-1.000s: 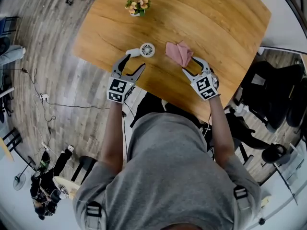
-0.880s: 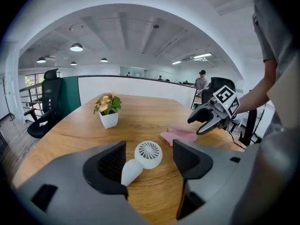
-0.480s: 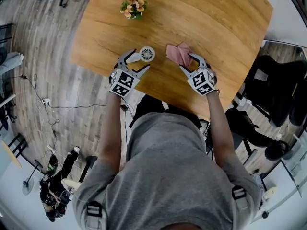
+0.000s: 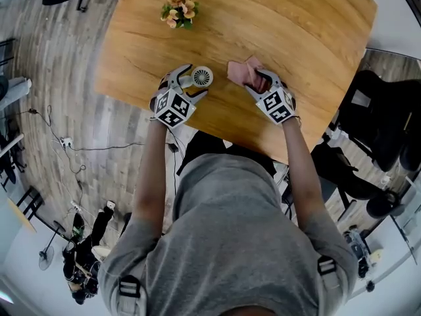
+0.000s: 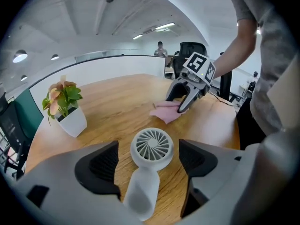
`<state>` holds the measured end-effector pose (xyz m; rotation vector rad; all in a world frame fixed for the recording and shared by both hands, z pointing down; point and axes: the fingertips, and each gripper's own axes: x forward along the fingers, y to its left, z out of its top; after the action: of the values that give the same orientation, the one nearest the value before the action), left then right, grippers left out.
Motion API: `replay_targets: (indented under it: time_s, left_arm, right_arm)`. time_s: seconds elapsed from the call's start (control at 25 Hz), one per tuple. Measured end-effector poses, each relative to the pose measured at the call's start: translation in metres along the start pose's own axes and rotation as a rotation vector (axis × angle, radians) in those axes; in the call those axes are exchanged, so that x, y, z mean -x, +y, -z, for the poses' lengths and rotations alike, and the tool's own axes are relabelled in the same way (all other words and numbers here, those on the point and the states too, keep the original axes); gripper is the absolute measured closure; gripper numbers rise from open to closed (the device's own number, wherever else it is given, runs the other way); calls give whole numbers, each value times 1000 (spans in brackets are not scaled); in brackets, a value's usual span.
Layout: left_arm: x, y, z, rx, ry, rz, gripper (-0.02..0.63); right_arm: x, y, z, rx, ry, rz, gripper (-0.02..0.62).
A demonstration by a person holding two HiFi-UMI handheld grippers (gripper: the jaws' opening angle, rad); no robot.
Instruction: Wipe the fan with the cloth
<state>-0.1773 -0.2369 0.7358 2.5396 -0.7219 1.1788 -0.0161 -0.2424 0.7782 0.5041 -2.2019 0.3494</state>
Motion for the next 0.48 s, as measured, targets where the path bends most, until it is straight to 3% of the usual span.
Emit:
replay_targets:
  time_s: [0.28, 0.32, 0.4, 0.48]
  left_arm:
    - [-14, -5, 0, -48, 30, 52, 213]
    - [-15, -6, 0, -55, 32, 56, 213]
    - [-19, -6, -1, -68, 39, 56, 213]
    - [-24, -5, -1, -83, 53, 53, 213]
  right_arm:
    - [2, 1, -2, -25, -17, 33, 399]
    - [2, 2, -2, -29, -17, 36, 417]
    - [2, 5, -2, -35, -13, 41, 524]
    - [1, 6, -2, -45, -14, 46, 537]
